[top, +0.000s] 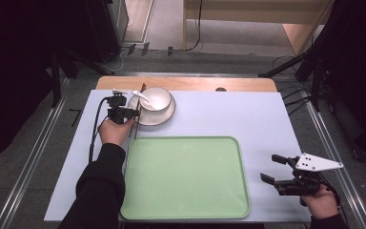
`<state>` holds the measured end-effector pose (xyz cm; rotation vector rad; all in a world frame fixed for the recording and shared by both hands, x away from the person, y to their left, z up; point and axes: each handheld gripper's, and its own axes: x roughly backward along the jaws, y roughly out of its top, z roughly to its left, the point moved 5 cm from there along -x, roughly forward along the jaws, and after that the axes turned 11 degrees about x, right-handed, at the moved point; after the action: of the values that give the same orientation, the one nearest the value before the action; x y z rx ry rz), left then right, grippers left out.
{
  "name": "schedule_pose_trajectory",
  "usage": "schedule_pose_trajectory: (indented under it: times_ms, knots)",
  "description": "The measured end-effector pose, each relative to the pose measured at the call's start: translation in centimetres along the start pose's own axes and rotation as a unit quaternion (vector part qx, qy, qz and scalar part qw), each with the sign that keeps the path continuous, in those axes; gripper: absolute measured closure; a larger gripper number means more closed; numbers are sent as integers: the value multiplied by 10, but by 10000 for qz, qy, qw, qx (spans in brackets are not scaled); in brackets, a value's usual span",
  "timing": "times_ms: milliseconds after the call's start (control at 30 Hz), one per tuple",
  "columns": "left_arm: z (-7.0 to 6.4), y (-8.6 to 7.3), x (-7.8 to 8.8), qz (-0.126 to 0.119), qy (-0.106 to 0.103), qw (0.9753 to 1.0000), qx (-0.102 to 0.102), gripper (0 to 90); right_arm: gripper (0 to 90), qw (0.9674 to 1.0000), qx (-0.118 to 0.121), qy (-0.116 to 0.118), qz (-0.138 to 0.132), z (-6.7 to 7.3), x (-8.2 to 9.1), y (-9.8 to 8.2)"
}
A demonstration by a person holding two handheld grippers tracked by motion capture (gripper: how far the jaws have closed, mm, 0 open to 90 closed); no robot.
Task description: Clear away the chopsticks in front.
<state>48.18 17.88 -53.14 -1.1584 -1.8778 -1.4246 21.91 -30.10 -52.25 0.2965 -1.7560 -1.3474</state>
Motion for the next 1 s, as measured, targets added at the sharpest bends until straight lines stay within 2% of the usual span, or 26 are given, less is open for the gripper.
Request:
schedule_pose_trajectory:
  times_ms: [133,167,267,500,600,633,700,767,800,833,900,933,1000]
  knots:
    - [2,1,0,-17,14,9999,106,850,179,10000,12,-1,-6,0,1,0]
    - [3,2,1,1,-52,9998,177,853,179,10000,5,-2,-20,0,1,0]
    - [3,2,3,-33,-30,9998,208,855,179,10000,4,-1,-20,0,1,0]
    - [10,8,15,-150,-133,9990,387,856,179,10000,6,-5,-32,0,1,1]
    - [17,11,29,-223,-220,9983,501,855,179,10000,6,7,-36,0,1,1]
    - [17,11,29,-223,-220,9983,501,855,179,10000,6,7,-36,0,1,1]
    - [22,10,42,-251,-226,9981,516,855,179,10000,13,22,-17,0,0,1]
    - [23,10,45,-272,-209,9981,514,855,179,10000,31,33,-33,0,0,1]
    - [25,10,53,-277,-237,9980,524,855,179,10000,37,61,-19,1,-1,2]
    - [25,10,53,-277,-237,9980,524,856,179,10000,34,63,-21,1,-2,2]
    - [23,10,67,-383,-274,9978,468,856,179,9999,61,95,-34,2,-3,3]
    - [23,10,67,-383,-274,9978,468,855,179,9999,64,95,-25,2,-3,3]
    - [15,9,82,-474,-393,9972,422,856,179,9999,79,114,-34,2,-4,4]
